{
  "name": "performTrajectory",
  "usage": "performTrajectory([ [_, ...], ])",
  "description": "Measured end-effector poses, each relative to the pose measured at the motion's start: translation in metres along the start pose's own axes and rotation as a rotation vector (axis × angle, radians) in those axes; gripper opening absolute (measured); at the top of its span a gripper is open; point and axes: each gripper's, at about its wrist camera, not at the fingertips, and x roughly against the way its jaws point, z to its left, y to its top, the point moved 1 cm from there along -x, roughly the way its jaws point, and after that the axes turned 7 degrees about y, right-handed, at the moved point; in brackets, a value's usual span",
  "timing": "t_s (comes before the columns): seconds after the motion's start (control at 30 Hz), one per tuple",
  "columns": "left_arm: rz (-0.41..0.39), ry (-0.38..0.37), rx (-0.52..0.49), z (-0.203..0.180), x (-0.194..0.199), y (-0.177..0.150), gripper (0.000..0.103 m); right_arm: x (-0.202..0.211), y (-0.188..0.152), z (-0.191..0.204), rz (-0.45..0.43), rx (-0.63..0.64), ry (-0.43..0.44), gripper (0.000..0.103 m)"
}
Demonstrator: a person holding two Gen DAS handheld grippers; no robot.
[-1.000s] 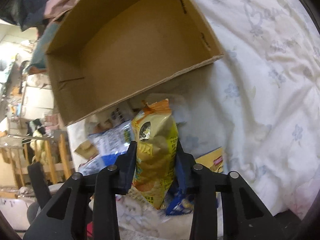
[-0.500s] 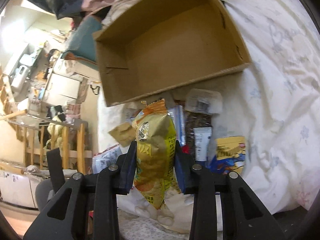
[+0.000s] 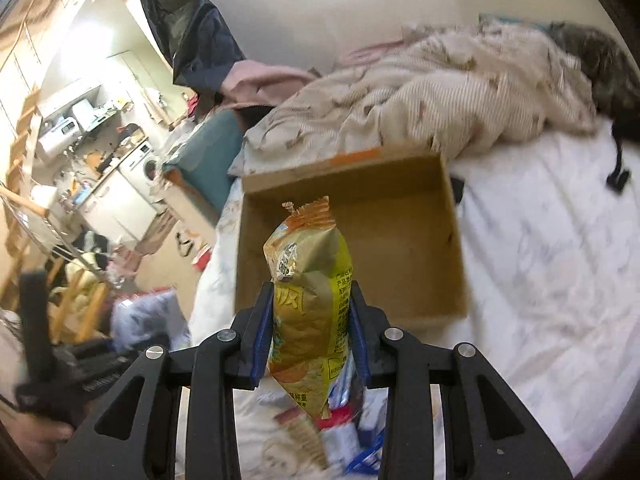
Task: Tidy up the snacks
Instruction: 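Carry both bags into the box and open both tools to release them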
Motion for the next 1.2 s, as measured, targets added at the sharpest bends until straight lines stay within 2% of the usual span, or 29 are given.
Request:
performTrajectory([
  [0.3,0.005,-0.02,-0.067,-0.032,-0.041,0.053,0.031,-0.03,0.03,-0.023,0.017,0.017,-0.071,0.035],
  [0.47,0.035,-0.017,-0.11,-0.051,-0.078,0.068,0.031,-0.062,0.037,-0.04,0.082,0.021,-0.106,0.035],
  [0.73,0.052,0.01,-0.145,-0.062,-0.124,0.071,0.031,-0.109,0.028,-0.053,0.196,0.032,-0.173,0.035],
  [0.97,0.094,0.018,-0.162,-0.066,-0.154,0.068,0.031,-0.135,0.018,-0.067,0.273,-0.037,-0.152,0.035],
  [1.2,0.088,0.034,-0.191,-0.073,-0.16,0.065,0.031,-0.146,0.011,-0.068,0.317,-0.034,-0.157,0.035],
])
